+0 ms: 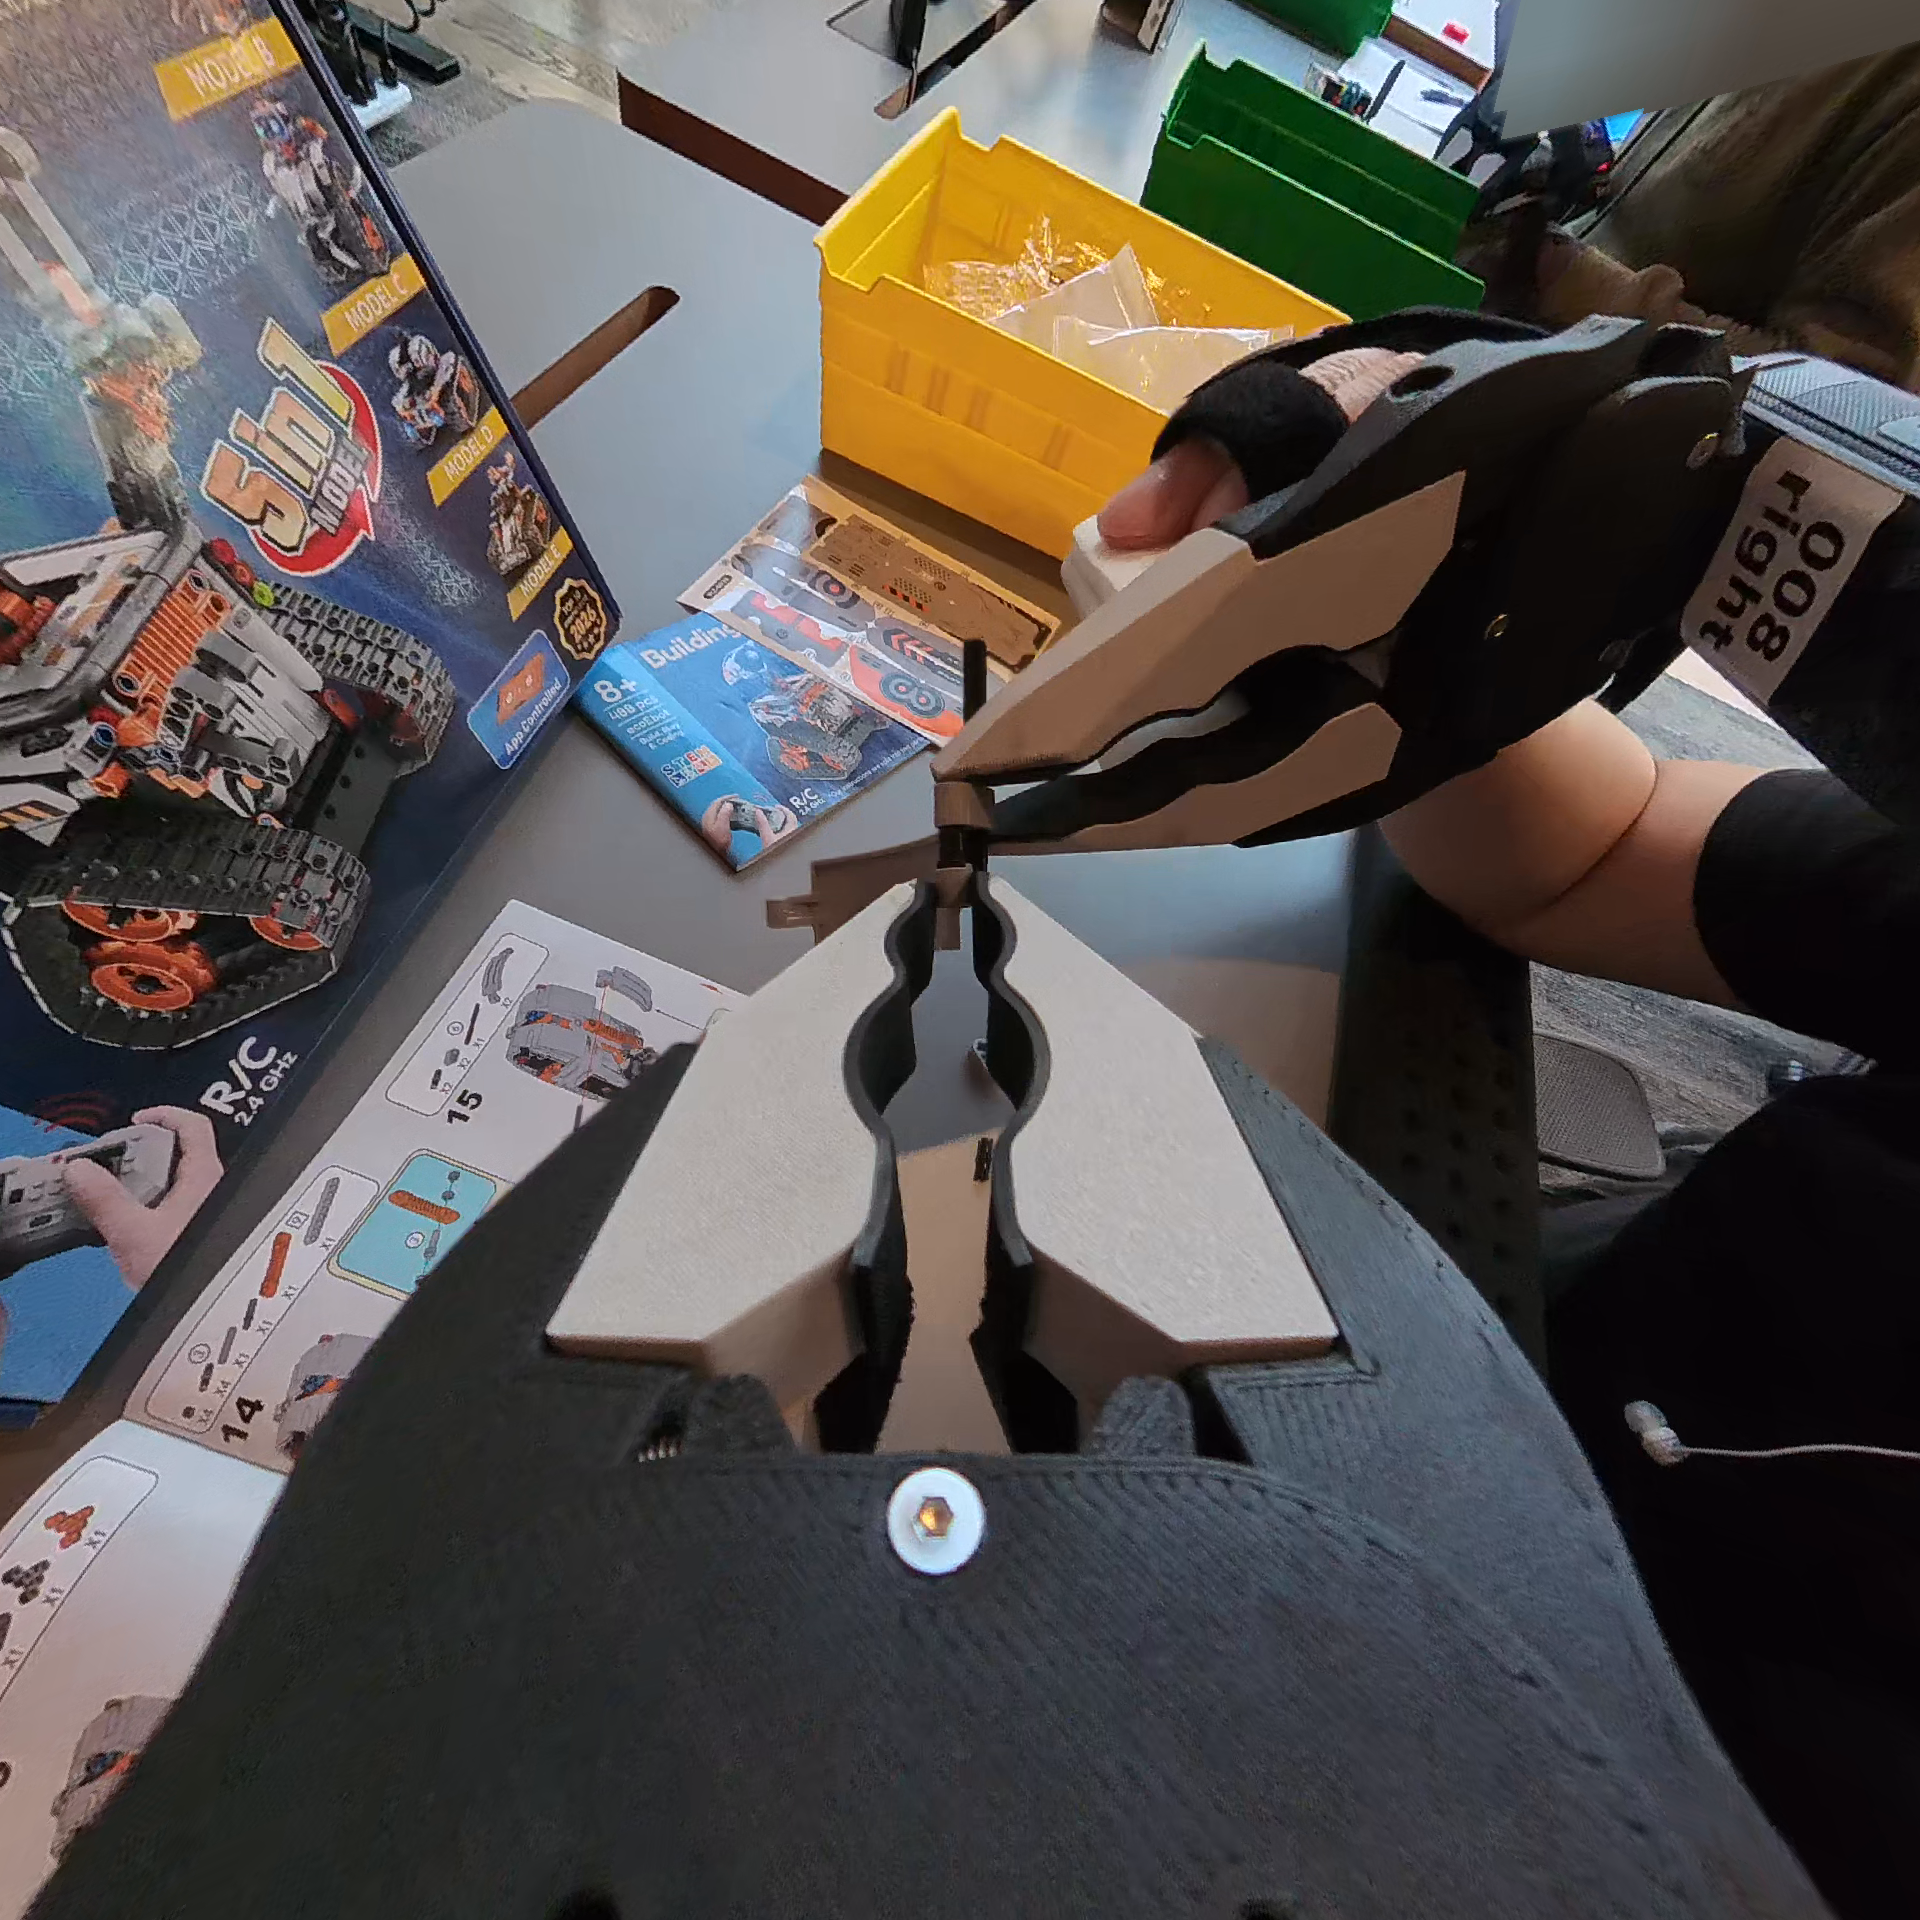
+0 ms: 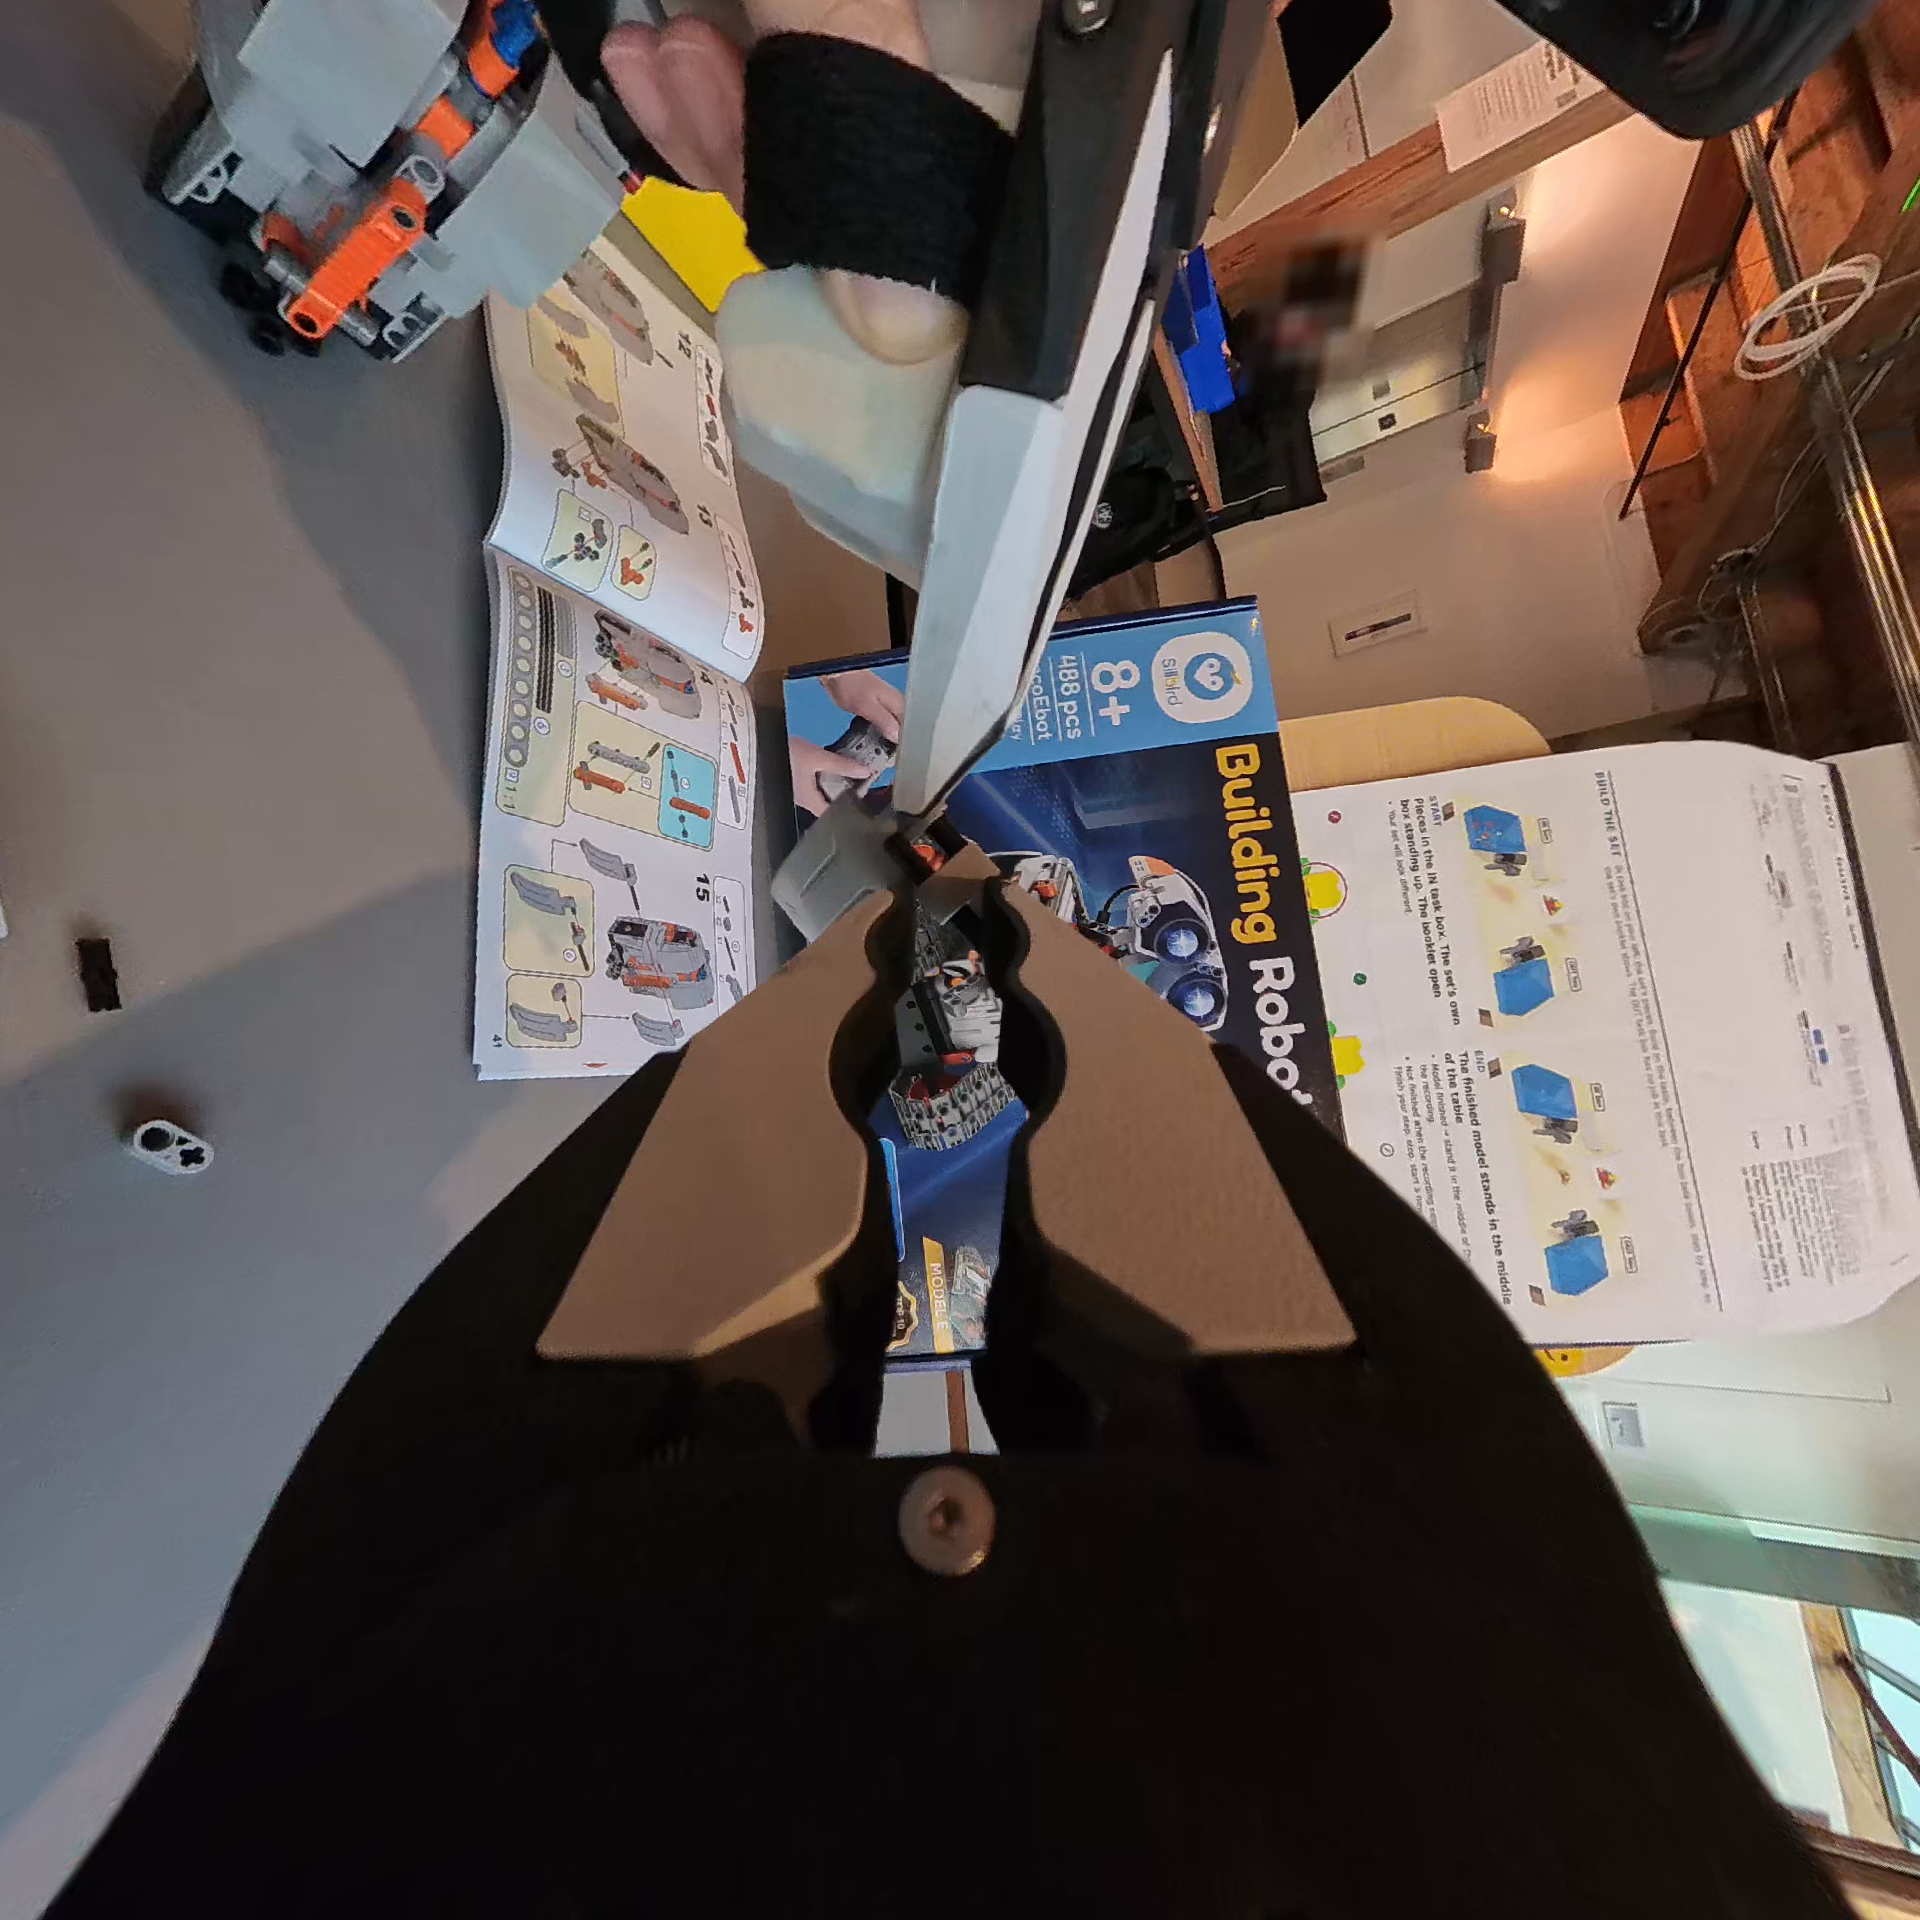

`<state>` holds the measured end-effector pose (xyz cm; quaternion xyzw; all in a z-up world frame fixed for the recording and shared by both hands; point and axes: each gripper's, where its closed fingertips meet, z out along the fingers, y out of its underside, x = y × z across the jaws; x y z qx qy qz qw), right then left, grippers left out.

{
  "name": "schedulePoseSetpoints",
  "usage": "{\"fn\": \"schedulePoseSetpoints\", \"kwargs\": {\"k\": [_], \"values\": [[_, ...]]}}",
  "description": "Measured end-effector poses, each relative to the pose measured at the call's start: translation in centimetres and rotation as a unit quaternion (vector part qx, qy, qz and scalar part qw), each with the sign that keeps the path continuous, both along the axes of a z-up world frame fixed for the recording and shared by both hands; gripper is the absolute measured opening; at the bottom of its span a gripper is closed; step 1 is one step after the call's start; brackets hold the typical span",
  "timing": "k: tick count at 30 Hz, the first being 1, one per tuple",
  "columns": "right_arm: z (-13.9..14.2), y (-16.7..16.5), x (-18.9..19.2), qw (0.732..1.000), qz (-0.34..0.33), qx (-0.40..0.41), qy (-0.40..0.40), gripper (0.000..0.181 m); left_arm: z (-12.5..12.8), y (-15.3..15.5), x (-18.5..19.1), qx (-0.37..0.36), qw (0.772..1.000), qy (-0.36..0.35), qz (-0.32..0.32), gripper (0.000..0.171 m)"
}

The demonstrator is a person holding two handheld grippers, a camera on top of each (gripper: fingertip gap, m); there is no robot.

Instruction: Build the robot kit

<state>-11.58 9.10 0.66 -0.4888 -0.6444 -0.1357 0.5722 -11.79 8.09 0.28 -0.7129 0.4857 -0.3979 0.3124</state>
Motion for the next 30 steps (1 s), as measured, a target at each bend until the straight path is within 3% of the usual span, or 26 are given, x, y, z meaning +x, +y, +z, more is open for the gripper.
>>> {"fn": "schedulePoseSetpoints", "kwargs": {"k": [19, 25, 30], "values": [[-0.4, -0.9, -0.5, 0.998, 0.040, 0.036, -0.025, 0.010, -0.5, -0.9, -0.4, -0.056, 0.998, -0.002, -0.026, 0.005], [-0.9, -0.4, -0.7, 0.996, 0.024, -0.072, 0.043, 0.010, -0.9, -0.4, -0.5, -0.028, 0.999, 0.019, -0.012, 0.005], [-1.9, -0.2, -0.5, 0.988, 0.005, -0.142, 0.055, 0.010, -1.8, -0.1, -0.5, 0.019, 0.998, 0.067, -0.004, 0.005]]}}
